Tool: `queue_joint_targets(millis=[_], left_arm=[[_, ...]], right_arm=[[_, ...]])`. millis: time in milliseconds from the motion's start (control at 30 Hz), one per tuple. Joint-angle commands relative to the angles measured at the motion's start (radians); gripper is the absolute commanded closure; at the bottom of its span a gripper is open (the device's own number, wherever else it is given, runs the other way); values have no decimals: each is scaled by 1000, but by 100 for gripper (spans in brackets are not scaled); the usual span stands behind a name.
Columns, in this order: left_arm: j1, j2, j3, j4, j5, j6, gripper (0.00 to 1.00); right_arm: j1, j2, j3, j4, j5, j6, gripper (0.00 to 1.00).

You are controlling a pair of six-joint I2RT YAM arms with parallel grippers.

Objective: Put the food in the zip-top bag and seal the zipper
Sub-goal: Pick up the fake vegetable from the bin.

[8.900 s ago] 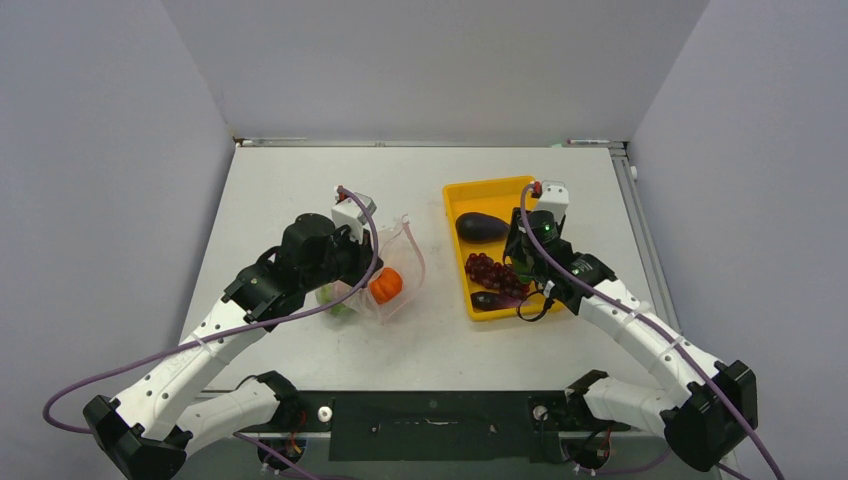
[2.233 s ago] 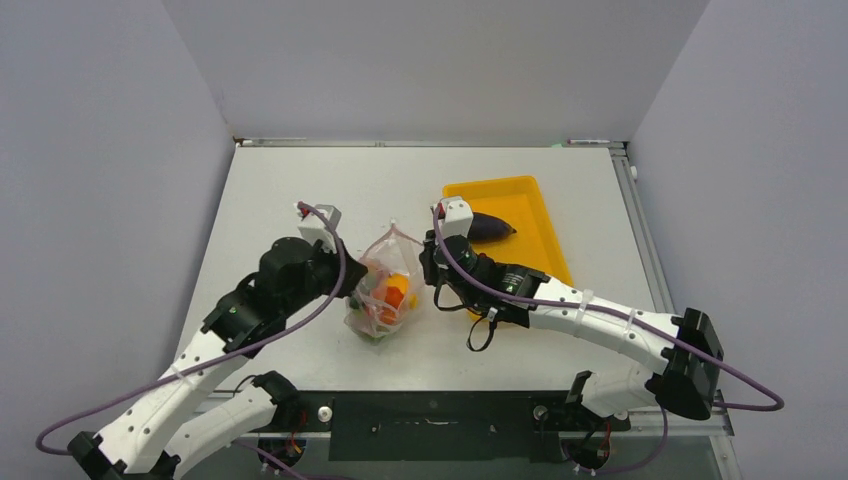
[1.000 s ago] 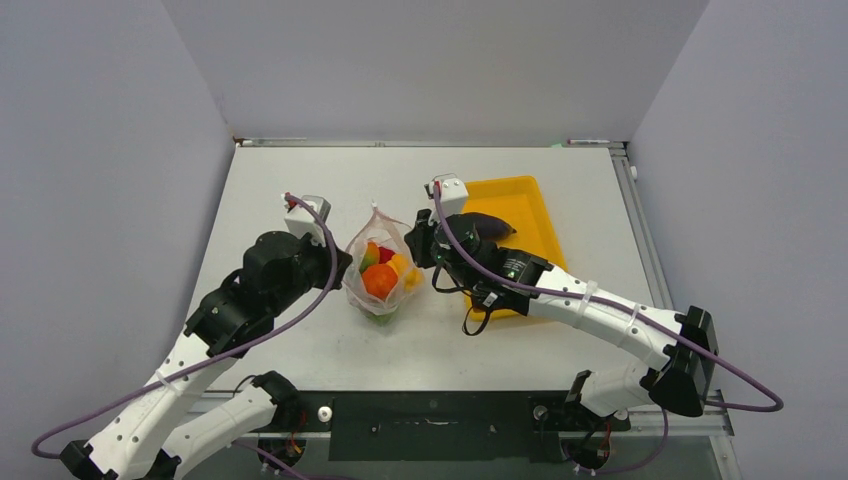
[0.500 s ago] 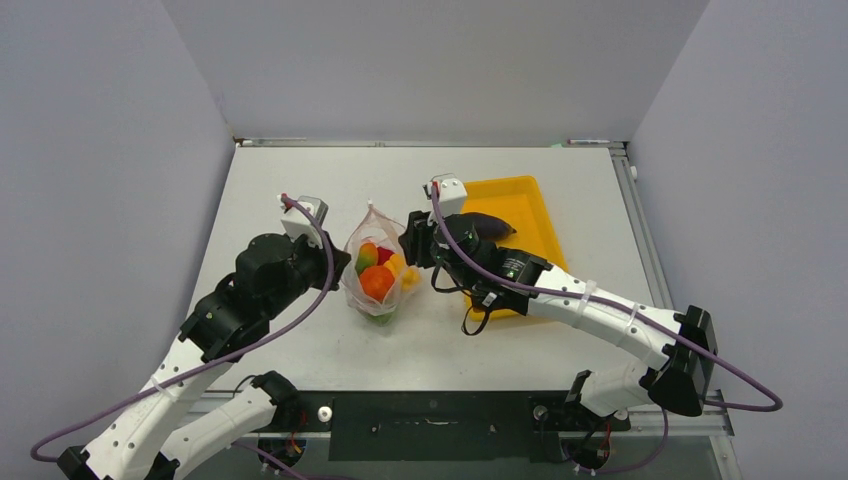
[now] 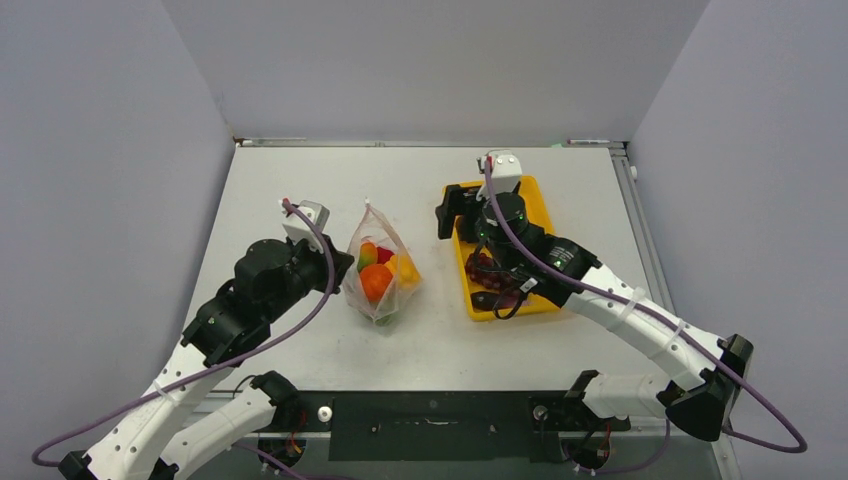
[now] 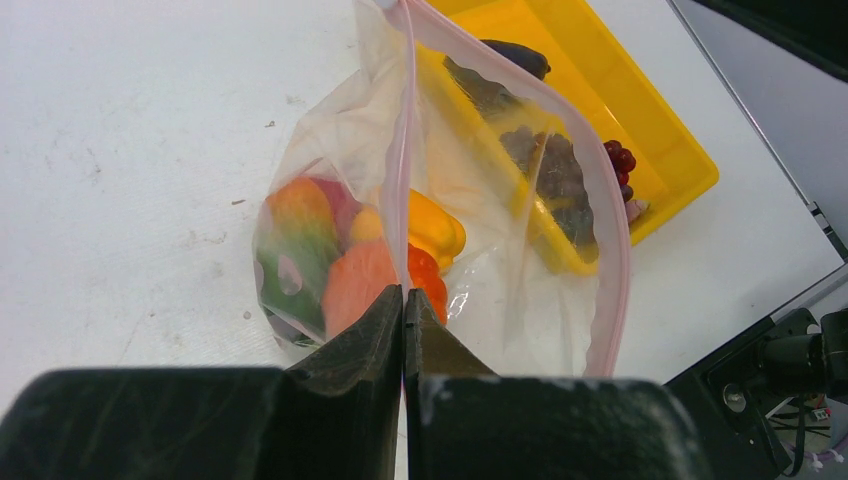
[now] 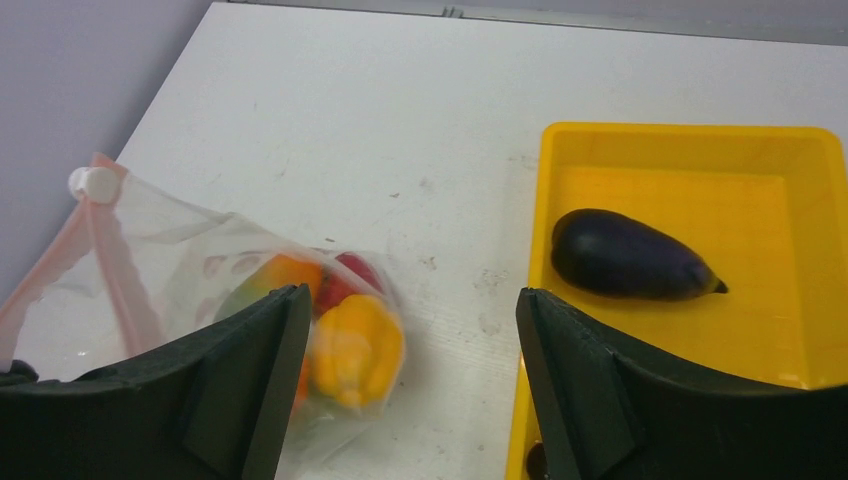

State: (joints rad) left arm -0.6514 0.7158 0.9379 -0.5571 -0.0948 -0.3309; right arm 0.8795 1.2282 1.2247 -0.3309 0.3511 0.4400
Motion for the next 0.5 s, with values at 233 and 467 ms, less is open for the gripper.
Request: queue_joint_targets(millis=[233,467], left_arm=[[10,-26,-6,38,21,17,100],[14,-47,-16,35,18,20,100]], right_arm=[[-128,-58,-72,-66,67,-44,12],[-251,-6,-146,-28,-18,-72,2]])
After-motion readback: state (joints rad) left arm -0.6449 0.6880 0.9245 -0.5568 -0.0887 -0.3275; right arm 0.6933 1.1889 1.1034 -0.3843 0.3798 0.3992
